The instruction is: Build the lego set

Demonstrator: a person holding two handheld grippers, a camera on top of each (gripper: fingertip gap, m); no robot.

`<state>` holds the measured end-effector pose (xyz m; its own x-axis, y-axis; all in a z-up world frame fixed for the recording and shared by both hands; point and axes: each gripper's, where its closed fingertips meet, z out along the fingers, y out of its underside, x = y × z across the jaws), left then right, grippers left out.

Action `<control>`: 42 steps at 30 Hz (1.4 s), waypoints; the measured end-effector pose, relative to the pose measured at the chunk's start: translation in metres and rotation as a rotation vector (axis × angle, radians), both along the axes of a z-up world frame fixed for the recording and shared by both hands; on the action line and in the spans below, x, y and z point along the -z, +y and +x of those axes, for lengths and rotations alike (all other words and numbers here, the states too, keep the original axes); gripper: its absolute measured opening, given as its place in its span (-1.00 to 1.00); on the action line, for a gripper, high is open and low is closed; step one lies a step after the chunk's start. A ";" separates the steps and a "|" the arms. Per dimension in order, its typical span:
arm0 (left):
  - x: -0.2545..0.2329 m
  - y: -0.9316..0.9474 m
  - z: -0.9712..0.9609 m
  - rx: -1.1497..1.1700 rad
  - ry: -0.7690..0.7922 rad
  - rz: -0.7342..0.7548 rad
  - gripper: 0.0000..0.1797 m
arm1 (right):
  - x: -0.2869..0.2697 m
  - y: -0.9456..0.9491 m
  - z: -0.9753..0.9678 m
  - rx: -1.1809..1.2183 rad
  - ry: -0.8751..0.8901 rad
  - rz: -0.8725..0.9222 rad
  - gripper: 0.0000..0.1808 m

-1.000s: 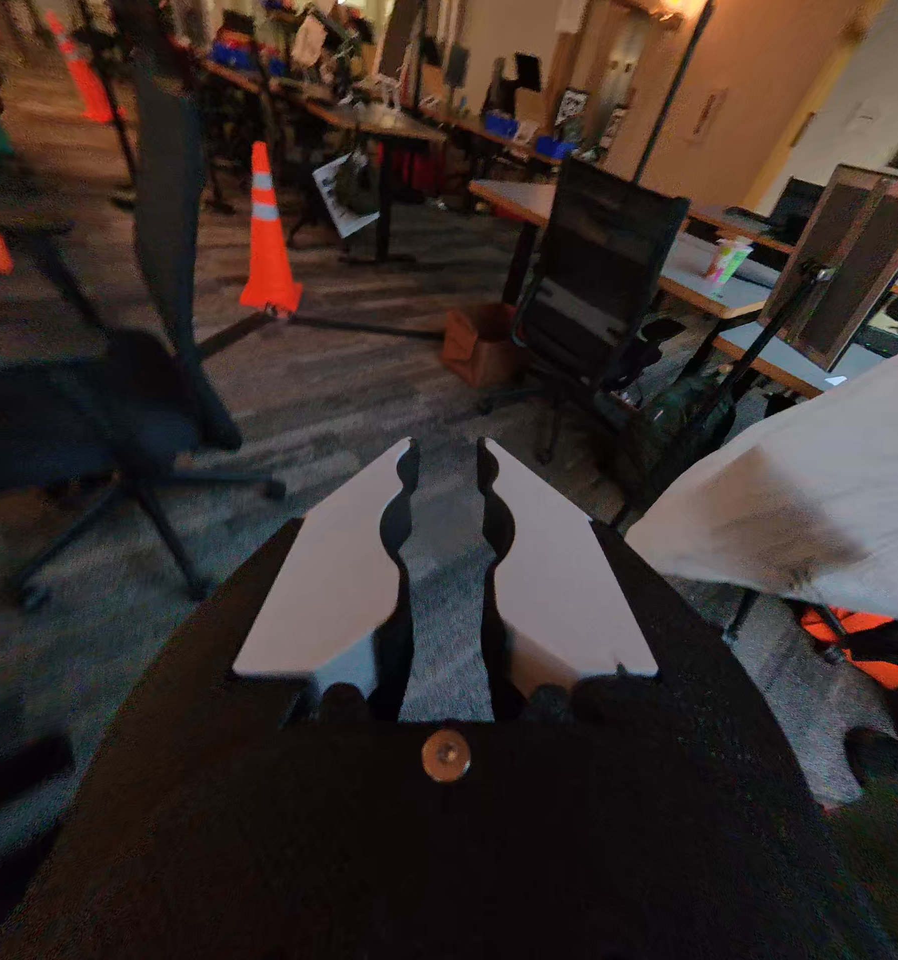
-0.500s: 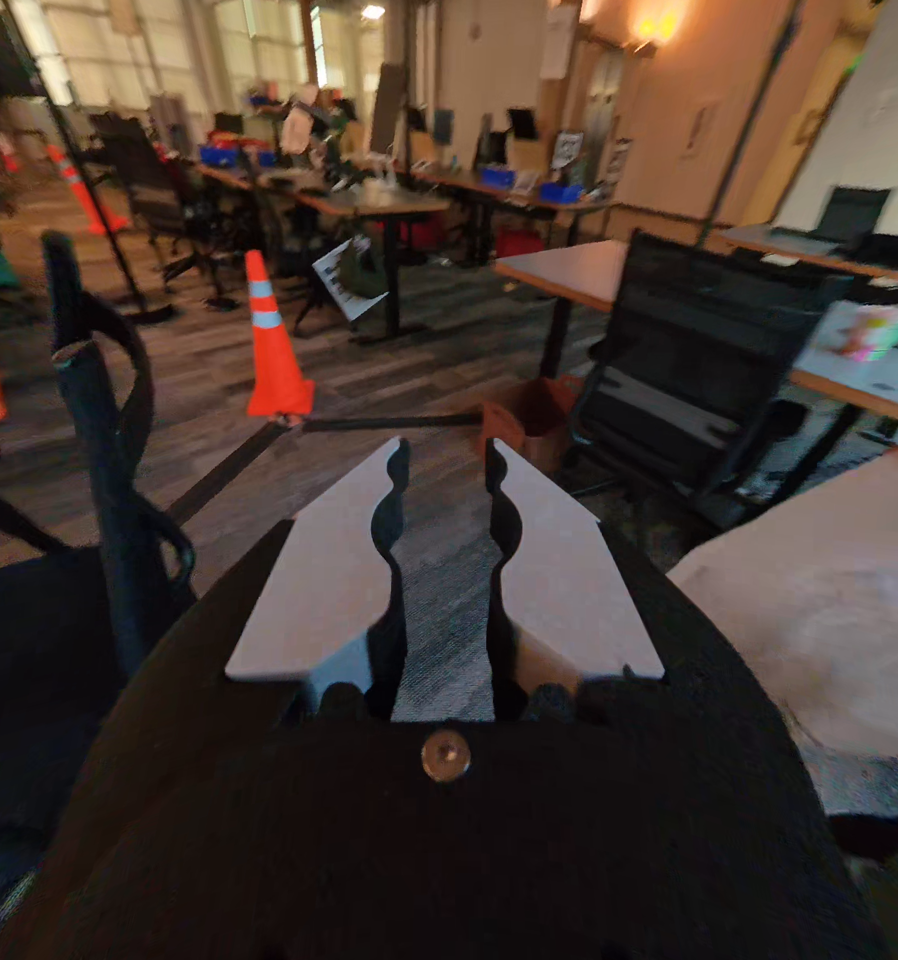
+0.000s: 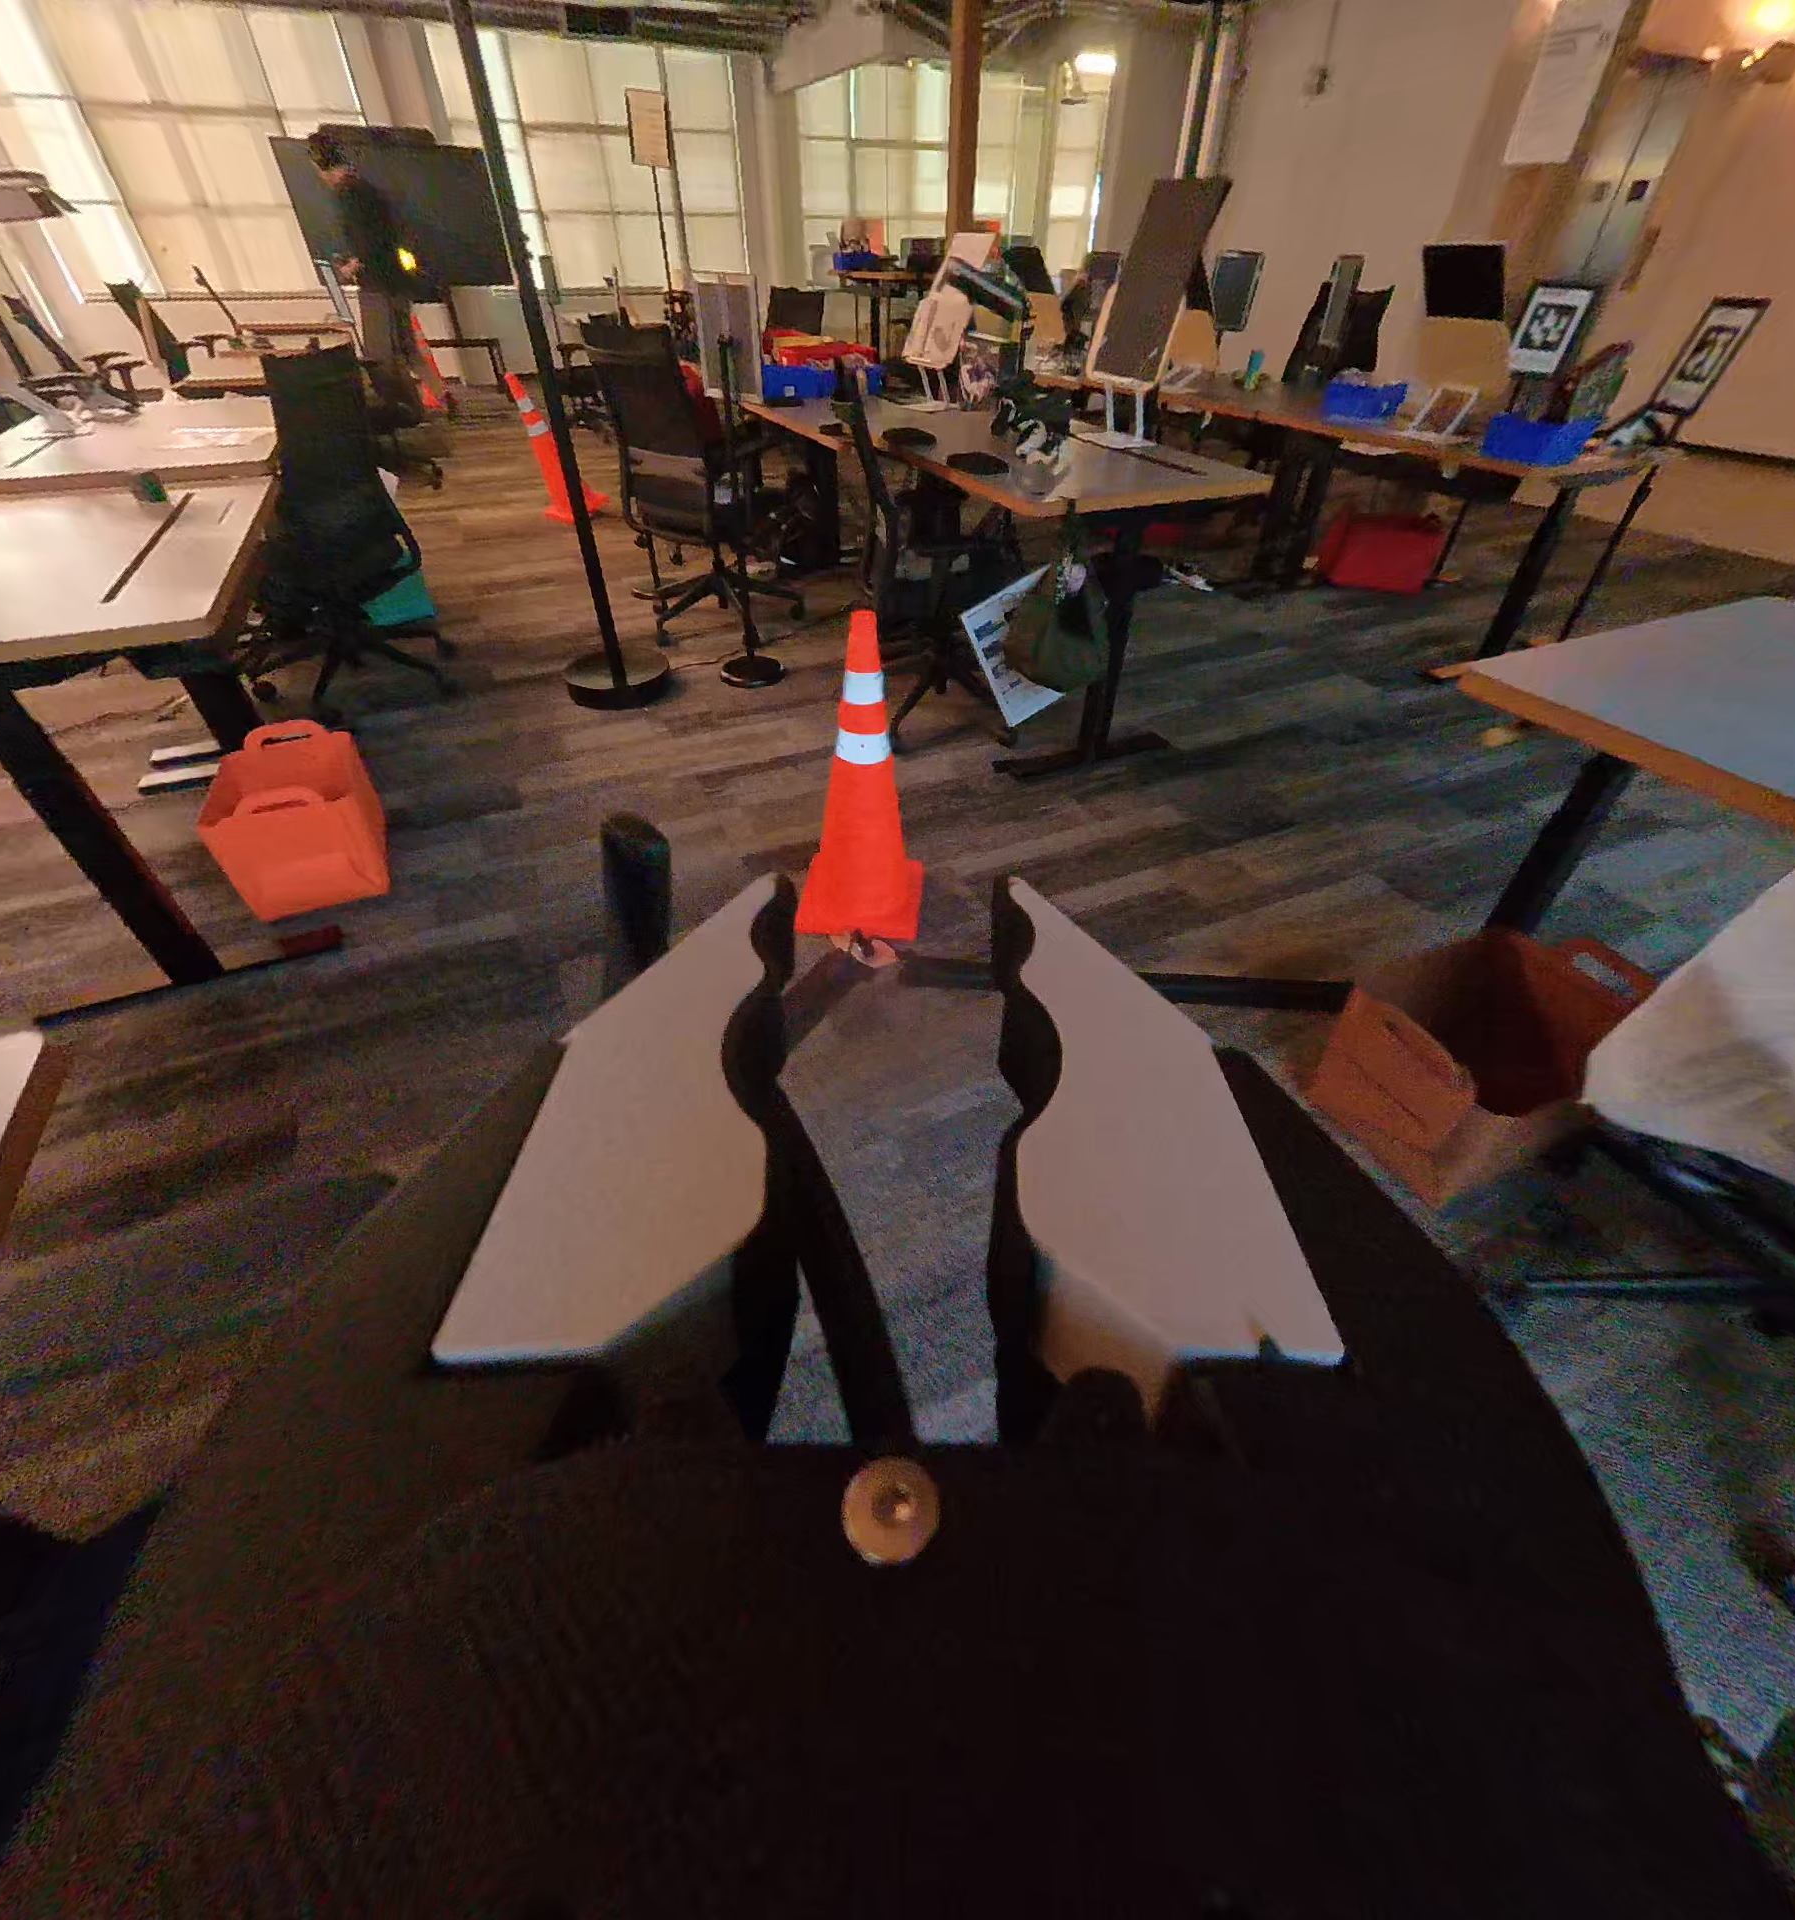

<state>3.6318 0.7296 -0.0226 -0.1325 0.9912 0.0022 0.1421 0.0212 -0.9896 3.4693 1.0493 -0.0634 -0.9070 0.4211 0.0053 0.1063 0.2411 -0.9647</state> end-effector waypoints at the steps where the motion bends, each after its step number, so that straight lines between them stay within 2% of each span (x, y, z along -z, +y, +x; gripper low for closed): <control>1: 0.002 -0.020 -0.033 0.003 -0.008 0.000 -0.59 | 0.006 -0.015 -0.030 0.027 -0.022 0.003 -1.00; 11: -0.046 -0.138 -0.358 0.187 0.017 -0.012 -0.55 | -0.006 -0.169 -0.288 0.027 -0.057 0.029 -1.00; 15: -0.014 -0.192 -0.451 0.153 -0.010 0.020 -0.54 | 0.019 -0.245 -0.395 -0.046 -0.067 0.043 -1.00; 20: 0.046 -0.287 -0.535 -0.040 -0.129 0.125 -0.52 | 0.042 -0.358 -0.538 -0.171 -0.099 0.055 -1.00; 30: 0.068 -0.452 -0.706 -0.305 -0.146 0.195 -0.49 | -0.016 -0.600 -0.799 -0.394 -0.047 0.008 -1.00; 33: 0.095 -0.503 -0.769 -0.296 -0.142 0.232 -0.49 | -0.012 -0.663 -0.869 -0.387 -0.019 -0.004 -1.00; 37: 0.116 -0.587 -0.876 -0.221 -0.157 0.235 -0.47 | 0.013 -0.739 -0.955 -0.316 -0.077 -0.004 -1.00; 39: 0.110 -0.631 -0.944 -0.149 -0.158 0.237 -0.45 | 0.018 -0.776 -0.997 -0.270 -0.096 0.025 -1.00; 42: 0.077 -0.689 -1.059 -0.022 -0.128 0.136 -0.46 | 0.008 -0.828 -1.059 -0.239 -0.100 0.018 -1.00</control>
